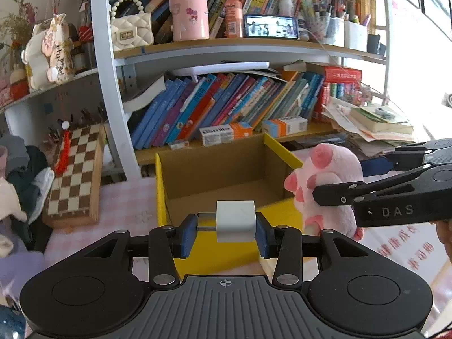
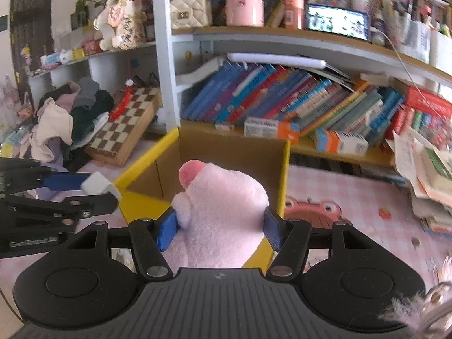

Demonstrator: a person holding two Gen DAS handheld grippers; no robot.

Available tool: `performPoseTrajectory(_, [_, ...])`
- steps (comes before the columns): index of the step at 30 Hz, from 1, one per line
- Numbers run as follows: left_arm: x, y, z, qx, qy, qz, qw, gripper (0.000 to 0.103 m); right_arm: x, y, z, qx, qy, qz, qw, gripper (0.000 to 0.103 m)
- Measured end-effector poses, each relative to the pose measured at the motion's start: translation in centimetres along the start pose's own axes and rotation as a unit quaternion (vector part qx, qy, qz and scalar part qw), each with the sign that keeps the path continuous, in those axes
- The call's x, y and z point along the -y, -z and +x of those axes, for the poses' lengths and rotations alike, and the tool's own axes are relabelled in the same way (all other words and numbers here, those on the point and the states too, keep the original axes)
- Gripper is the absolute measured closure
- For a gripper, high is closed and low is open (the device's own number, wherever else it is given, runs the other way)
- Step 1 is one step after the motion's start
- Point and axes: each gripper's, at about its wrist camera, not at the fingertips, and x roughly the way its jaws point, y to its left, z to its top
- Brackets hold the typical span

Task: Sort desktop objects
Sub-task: 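Carry the pig and white plug over the yellow box with both grippers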

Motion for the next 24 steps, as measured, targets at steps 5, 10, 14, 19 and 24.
performPoseTrajectory(5, [-0.7, -1.9, 2.6, -0.002, -0.012, 0.0, 0.9999, 0.062, 0.8, -2.2, 2.9, 0.014, -0.005, -0.015, 1.0, 0.043])
performPoseTrajectory(10, [-1.4, -3.2, 5.9, -0.024, -0.022, 0.001, 0.9995, 0.062, 2.0, -4.1, 7.0, 0.007, -0.004, -0.032, 0.999, 0.043])
performPoseTrajectory(14, [-1.6, -3.5, 8.8, -0.053, -0.03, 0.017, 0.998, 0.062, 2.7, -4.8, 10.7, -0.023, -0.01, -0.052, 0.998, 0.043])
performPoseTrajectory(19, [-1.7, -3.2, 11.8, -0.09, -0.031, 0.03, 0.995, 0.062, 3.0, -4.4, 14.8, -0.077, -0.022, -0.089, 0.993, 0.043])
performPoseTrajectory(24, [-1.9, -2.7, 14.5, -0.127, -0.026, 0.03, 0.991, 0.062, 3.0, -3.6, 17.3, -0.12, -0.04, -0.114, 0.985, 0.043])
